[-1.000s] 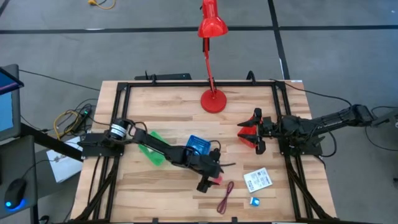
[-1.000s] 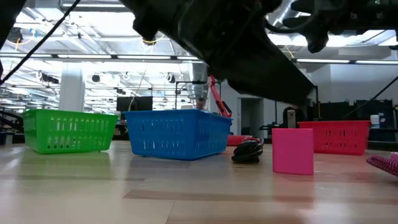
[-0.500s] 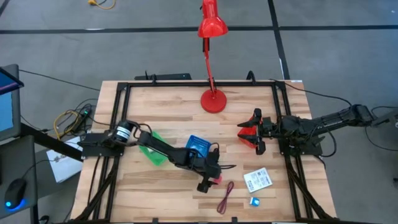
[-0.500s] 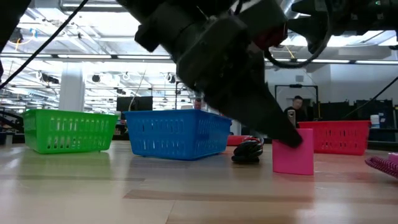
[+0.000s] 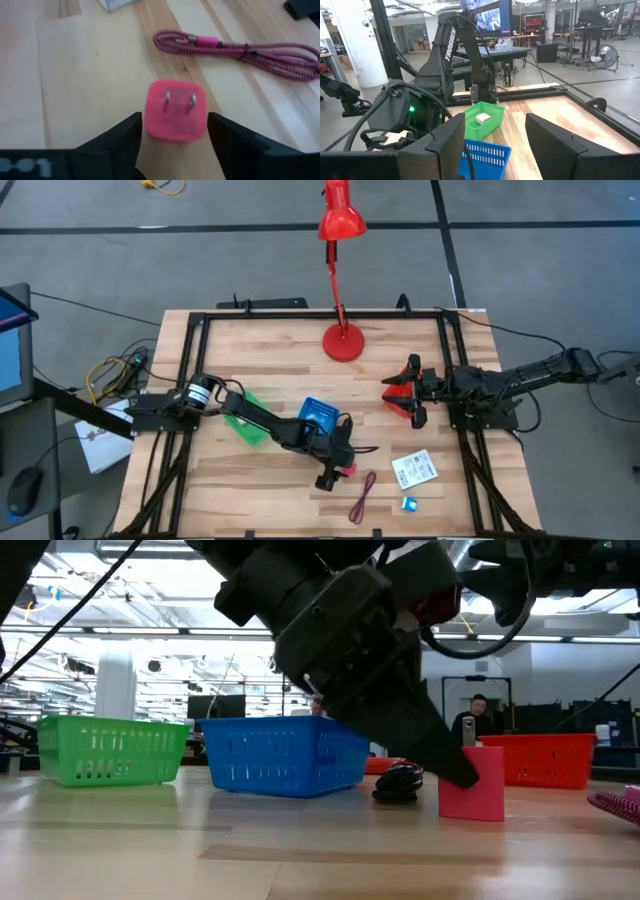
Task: Pick and place items into bin
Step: Put the pink charger adapter into the green basket
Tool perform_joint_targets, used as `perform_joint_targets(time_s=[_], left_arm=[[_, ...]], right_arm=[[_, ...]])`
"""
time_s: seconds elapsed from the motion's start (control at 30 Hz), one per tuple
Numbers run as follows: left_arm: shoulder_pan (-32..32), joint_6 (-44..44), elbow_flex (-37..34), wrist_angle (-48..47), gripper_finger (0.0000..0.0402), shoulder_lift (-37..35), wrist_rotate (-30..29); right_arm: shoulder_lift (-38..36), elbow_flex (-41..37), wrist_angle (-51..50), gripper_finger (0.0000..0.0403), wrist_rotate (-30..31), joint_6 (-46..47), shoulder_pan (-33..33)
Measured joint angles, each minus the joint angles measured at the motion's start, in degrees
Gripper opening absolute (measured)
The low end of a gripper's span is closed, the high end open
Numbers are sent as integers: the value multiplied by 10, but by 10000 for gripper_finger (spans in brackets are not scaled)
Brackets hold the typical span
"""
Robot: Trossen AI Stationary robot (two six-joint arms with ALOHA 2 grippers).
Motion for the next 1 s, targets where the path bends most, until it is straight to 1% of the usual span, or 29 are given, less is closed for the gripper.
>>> perform_joint_targets(time_s=[0.2,0.3,0.37,0.43,0.5,0.57,0.67,0.8,0.87,0.97,1.0], left_arm=[[0,-2,0,22,139,0,3],[1,-15,1,36,137,0,1],[1,-27,10,27,137,0,-1],[1,-39,28,6,137,0,-1],[1,-46,61,-38,137,0,-1],[-2,-48,106,-110,146,0,-5],[-5,-83,184,-242,155,0,-57],[-5,-82,291,-450,139,0,-108],[-4,-90,336,-553,138,-1,-111],[-4,-124,394,-725,138,-1,-114],[-4,-145,414,-792,138,-1,-127]], right_arm=[[0,0,0,202,0,0,0],[0,0,0,202,0,0,0],[0,0,-1,202,0,0,0],[0,0,-3,202,0,0,0],[0,0,-9,202,0,0,0],[0,0,-21,202,0,1,0],[0,0,-46,202,0,19,0],[0,0,-79,202,0,67,0],[0,0,-91,202,0,97,0],[0,0,-100,202,0,135,0],[0,0,-103,202,0,141,0]])
